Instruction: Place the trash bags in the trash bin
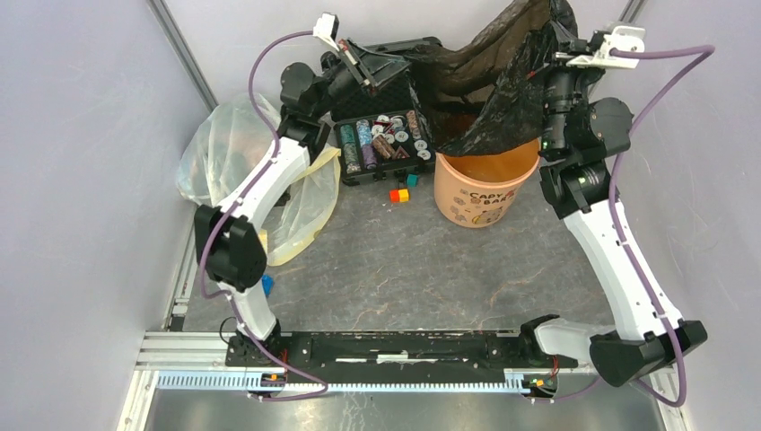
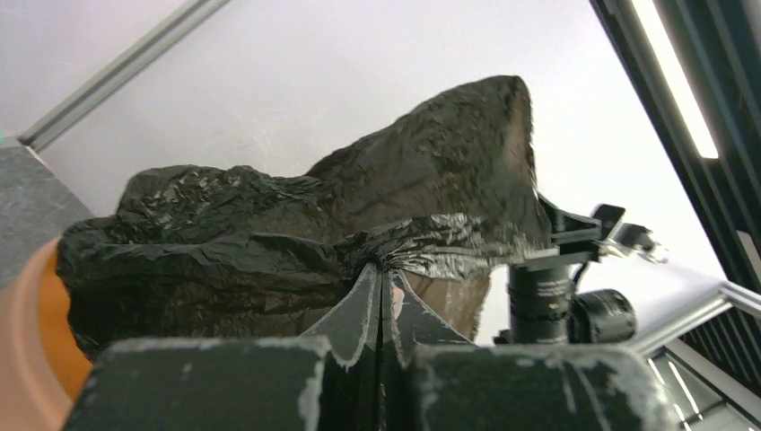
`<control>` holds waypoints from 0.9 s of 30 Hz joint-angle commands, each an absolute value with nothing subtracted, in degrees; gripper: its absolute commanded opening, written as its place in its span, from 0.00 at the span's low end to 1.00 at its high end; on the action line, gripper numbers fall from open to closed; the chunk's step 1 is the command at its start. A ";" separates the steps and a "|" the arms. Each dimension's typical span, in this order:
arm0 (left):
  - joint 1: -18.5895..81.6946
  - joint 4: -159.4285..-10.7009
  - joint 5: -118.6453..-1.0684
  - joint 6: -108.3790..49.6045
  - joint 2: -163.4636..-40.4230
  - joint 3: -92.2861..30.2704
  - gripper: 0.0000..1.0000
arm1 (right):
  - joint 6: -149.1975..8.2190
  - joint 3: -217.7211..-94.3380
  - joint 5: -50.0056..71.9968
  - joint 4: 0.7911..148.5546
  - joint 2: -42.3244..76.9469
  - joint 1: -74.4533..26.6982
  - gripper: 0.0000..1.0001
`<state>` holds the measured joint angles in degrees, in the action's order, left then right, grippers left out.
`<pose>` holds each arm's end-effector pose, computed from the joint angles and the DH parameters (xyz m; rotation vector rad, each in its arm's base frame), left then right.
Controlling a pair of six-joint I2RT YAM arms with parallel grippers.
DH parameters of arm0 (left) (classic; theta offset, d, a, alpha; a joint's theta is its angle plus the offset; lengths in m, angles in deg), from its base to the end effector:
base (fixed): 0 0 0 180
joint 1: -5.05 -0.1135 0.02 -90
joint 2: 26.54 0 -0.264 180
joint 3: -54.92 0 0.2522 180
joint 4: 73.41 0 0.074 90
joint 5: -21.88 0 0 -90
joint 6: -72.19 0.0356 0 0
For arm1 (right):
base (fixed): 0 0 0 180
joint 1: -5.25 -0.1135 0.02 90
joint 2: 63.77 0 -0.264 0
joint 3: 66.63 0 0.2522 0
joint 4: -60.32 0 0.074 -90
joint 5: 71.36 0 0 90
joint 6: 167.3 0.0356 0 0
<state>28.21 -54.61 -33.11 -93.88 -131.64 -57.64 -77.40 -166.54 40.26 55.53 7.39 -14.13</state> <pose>0.3886 -0.1884 0.4468 0.0110 1.4258 -1.8178 0.2356 0.0690 0.5438 0.1763 1.0169 0.1203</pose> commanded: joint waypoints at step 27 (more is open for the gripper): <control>31.57 -54.51 -31.98 -96.76 -124.42 -54.71 0.02 | -67.73 -155.19 44.30 58.45 -6.38 -14.00 0.00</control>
<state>29.48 -54.42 -31.96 -96.35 -122.65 -49.32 -68.13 -153.67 40.48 55.97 -5.49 -14.13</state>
